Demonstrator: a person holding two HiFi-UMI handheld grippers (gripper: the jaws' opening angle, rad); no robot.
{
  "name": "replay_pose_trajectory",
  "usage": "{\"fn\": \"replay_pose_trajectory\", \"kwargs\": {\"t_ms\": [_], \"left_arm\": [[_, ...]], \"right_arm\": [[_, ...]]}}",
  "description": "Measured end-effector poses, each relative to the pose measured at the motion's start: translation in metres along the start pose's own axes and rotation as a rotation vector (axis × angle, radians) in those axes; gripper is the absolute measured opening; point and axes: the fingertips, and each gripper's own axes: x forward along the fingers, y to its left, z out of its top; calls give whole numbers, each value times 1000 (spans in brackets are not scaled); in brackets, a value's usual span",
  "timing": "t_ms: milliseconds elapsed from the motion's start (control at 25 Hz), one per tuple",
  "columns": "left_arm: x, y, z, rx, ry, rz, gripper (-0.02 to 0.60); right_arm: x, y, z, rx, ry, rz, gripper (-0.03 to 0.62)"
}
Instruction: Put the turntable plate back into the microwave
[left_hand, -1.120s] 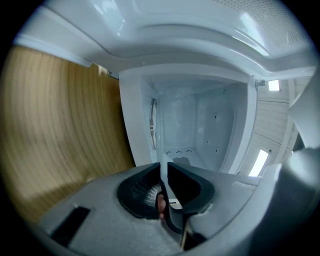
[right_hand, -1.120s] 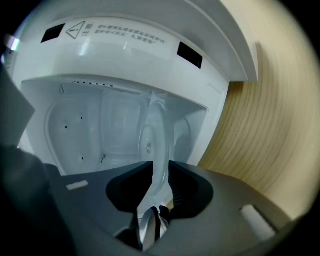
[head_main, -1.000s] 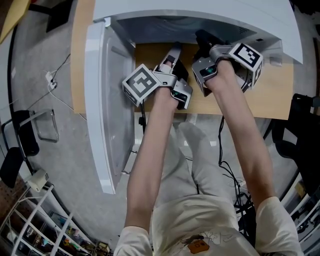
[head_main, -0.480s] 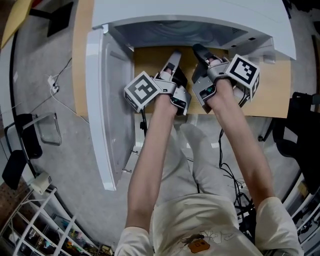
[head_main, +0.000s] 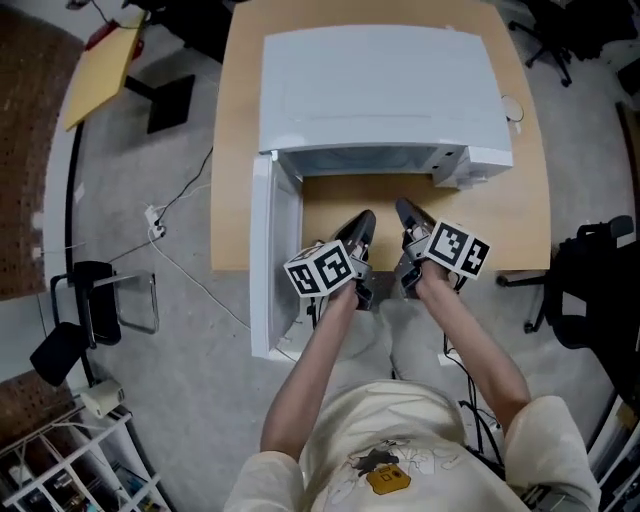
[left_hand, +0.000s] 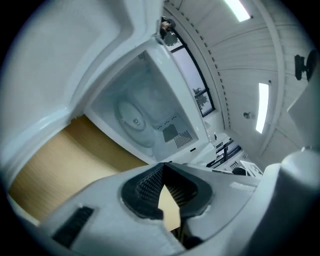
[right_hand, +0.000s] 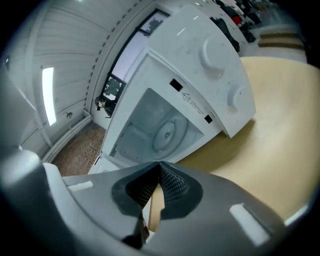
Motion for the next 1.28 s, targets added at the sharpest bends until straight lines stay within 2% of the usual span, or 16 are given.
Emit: {"fn": "replay_pose_trajectory", "kwargs": {"t_ms": [160,320,480,560,720,880,1080,1280], "left_arm": [[-26,-23,-3,132,11,58,-3],[-44,-30,-25,236,55,128,-3],[-54,-28,-42,226,49,128,-2],[-59,-24,-45,232,55,135,-2],[-63,-19,-49,298,81,162,-2],[-62,-24,-51,318,86,153,-2],[-65,-25,-59,312,107,141,-3],[-68,-21,-59,286,95,142,-3]], "right_arm": [[-19,17,-14,-146,10,-7,8],[-34,15,-45,-166,63,-20,8],[-41,9,-68,-281,88,-75,6],[-45,8,-71,-289,68,-93,6],[-54,6,-82,-331,60,-123,6],[-55,14,-81,-370,56,-122,6],[-54,19,-91,-391,67,-114,6],[-54,16,-94,-398,77,-124,6]]}}
